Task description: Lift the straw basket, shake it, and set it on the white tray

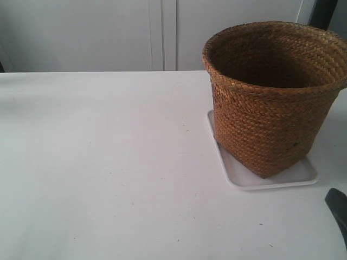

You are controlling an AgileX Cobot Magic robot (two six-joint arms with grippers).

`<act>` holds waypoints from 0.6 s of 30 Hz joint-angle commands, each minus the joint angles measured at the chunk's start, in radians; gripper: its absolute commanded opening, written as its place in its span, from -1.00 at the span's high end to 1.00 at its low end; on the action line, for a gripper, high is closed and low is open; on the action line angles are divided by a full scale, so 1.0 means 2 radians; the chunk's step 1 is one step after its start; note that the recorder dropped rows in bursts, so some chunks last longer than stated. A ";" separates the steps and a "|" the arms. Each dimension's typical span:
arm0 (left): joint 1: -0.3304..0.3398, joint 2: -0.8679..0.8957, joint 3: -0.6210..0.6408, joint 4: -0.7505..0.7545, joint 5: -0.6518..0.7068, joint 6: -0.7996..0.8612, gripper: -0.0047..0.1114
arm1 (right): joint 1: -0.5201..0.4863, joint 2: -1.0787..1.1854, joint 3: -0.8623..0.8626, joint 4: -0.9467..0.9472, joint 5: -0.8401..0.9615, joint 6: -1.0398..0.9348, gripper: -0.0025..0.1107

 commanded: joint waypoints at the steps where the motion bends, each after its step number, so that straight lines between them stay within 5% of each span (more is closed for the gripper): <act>1: 0.001 -0.002 0.002 -0.003 0.002 0.002 -0.19 | -0.021 -0.002 0.003 -0.087 0.019 0.073 -0.16; 6: 0.001 -0.002 0.002 -0.003 0.002 0.002 -0.19 | -0.027 -0.002 0.003 -0.204 0.029 0.185 -0.16; 18: 0.001 -0.002 0.002 -0.003 0.002 0.002 -0.19 | -0.027 -0.002 0.003 -0.221 0.066 0.199 -0.16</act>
